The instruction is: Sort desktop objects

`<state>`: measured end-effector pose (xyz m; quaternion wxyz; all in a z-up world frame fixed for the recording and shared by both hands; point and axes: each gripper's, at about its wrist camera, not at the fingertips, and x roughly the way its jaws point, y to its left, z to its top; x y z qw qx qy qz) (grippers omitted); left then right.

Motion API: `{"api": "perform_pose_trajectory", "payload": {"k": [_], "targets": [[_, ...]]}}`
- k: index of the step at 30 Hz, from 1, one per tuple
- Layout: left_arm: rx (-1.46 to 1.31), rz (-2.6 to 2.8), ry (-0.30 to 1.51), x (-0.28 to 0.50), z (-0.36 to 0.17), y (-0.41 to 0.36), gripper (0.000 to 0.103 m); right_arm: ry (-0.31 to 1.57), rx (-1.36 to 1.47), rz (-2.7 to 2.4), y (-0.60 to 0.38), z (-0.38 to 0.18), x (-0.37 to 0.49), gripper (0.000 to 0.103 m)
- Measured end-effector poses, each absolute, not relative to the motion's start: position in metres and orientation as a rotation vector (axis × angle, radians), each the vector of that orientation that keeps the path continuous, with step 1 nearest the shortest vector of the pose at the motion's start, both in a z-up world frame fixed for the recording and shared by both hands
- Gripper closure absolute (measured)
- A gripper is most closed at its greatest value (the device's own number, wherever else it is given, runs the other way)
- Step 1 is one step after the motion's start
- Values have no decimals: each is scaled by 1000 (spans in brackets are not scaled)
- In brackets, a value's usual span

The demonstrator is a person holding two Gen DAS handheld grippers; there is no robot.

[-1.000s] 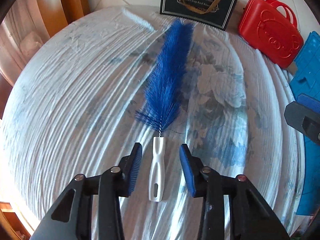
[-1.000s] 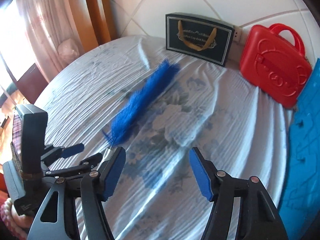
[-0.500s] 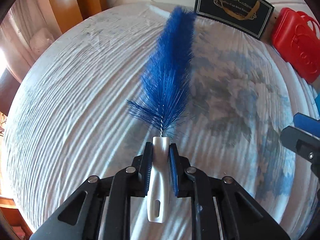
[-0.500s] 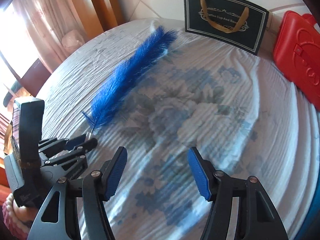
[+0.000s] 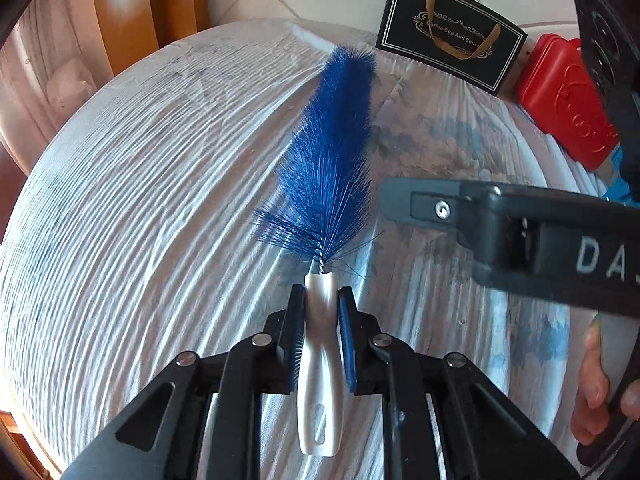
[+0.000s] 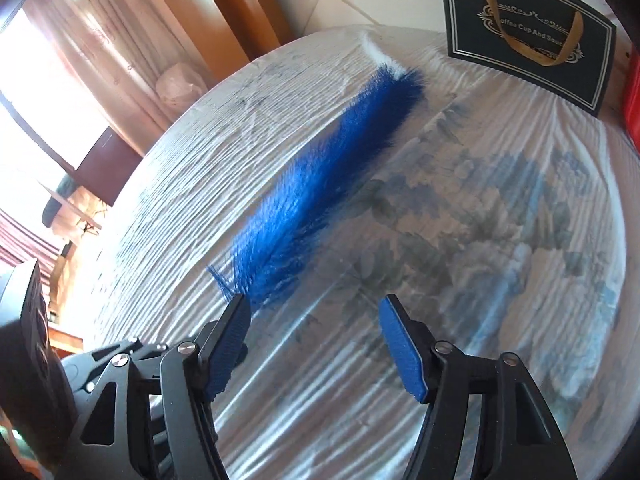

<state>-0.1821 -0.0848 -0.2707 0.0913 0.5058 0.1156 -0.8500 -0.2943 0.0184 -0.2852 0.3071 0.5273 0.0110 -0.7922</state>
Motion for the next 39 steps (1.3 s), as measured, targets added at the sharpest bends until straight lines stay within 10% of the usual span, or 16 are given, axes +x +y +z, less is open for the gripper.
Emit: {"api": "perform_pose_trajectory", "payload": {"k": [12, 30, 39], "targets": [[1461, -2494, 447, -166, -289, -153, 86, 137, 1357, -2049, -47, -313, -293, 45], [1269, -2681, 285, -157, -182, -82, 87, 42, 1295, -2247, 54, -251, -275, 45], [1501, -2475, 280, -130, -264, -81, 86, 31, 1350, -2185, 76, -255, -242, 31]]}}
